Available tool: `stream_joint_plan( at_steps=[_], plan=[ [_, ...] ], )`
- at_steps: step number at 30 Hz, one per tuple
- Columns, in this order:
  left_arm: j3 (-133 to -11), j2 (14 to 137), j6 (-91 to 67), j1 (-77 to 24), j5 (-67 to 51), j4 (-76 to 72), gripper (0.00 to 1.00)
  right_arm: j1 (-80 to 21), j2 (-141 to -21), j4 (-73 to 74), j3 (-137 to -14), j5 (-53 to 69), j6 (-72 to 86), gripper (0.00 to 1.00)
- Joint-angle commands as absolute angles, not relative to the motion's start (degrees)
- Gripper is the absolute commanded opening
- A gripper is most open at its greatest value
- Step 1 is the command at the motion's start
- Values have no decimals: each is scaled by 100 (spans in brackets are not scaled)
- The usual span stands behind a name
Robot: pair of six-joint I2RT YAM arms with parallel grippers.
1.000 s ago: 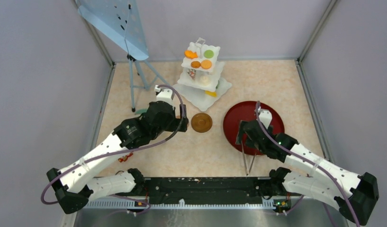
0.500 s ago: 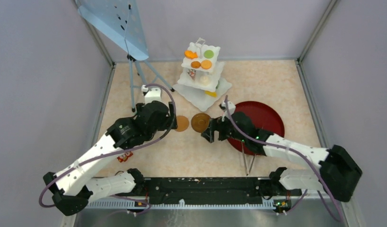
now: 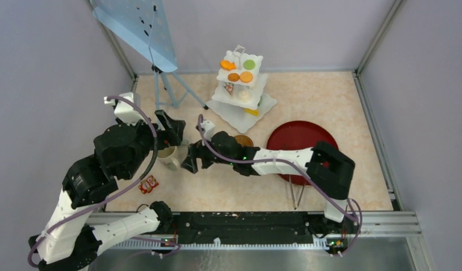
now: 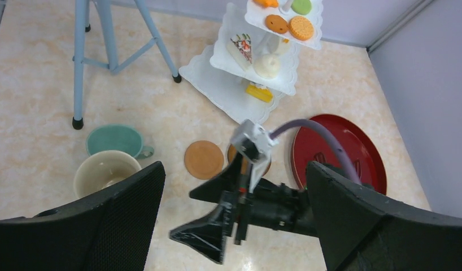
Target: Serve the afternoon tea
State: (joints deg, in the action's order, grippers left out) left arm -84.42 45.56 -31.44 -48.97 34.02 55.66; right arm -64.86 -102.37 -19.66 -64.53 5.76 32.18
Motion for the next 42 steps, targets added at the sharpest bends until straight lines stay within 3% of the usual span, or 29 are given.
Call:
stream_joint_plan(
  at_steps=[1, 12, 21, 25, 33, 42],
  plan=[
    [-8447, 4569, -2833, -4878, 2996, 5497, 99, -6761, -11034, -1121, -7680, -159, 3204, 81],
    [-8194, 4375, -2721, -4878, 2769, 5249, 99, -7163, -12221, 540, -9541, -1477, 2704, 72],
    [-8200, 3980, -2784, -4878, 2905, 5050, 99, -7168, -12761, 751, -10204, -1748, 2420, 48],
    [-8178, 3921, -2827, -4882, 2968, 5112, 99, -7165, -12733, 547, -10146, -1698, 2214, 39],
    [-8060, 3873, -2908, -4878, 3020, 5191, 99, -7148, -12022, 86, -9439, -1761, 1735, 0],
    [-7942, 3732, -2892, -4878, 3198, 5124, 99, -6745, -10101, -1128, -7570, -562, 1644, 0]
  ],
)
